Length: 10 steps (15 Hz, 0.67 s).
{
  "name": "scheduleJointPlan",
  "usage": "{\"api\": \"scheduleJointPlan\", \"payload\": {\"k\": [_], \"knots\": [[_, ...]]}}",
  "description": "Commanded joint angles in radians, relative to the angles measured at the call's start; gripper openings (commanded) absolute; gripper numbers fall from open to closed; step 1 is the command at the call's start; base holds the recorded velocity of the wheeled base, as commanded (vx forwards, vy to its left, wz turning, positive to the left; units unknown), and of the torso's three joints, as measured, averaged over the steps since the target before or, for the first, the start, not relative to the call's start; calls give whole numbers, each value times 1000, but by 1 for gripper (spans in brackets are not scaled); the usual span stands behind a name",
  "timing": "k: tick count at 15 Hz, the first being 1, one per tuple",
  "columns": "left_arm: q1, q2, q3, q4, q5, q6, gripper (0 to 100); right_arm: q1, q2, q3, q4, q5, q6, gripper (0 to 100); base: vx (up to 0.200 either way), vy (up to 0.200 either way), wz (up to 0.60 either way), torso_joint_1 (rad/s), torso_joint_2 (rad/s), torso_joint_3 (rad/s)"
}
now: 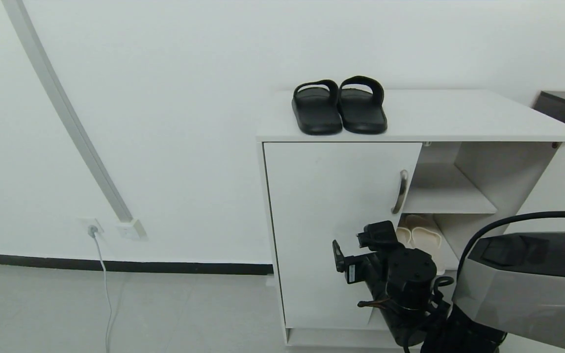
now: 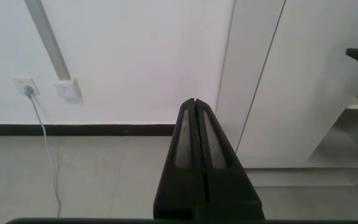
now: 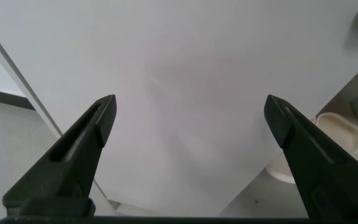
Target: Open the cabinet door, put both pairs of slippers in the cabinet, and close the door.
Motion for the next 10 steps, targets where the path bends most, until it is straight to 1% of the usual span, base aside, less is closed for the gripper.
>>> {"api": "scheduleJointPlan", "payload": {"k": [1,6,10], "knots": [[1,1,0,0,0,0,0,1,8,1,-1,0,-1,100,0,0,0,144,-461,-330],[1,1,0,0,0,0,0,1,13,1,-1,0,-1,100,0,0,0,165,-482,-324],[1,1,0,0,0,0,0,1,13,6,-1,0,-1,100,0,0,0,199,-509,-318]]}}
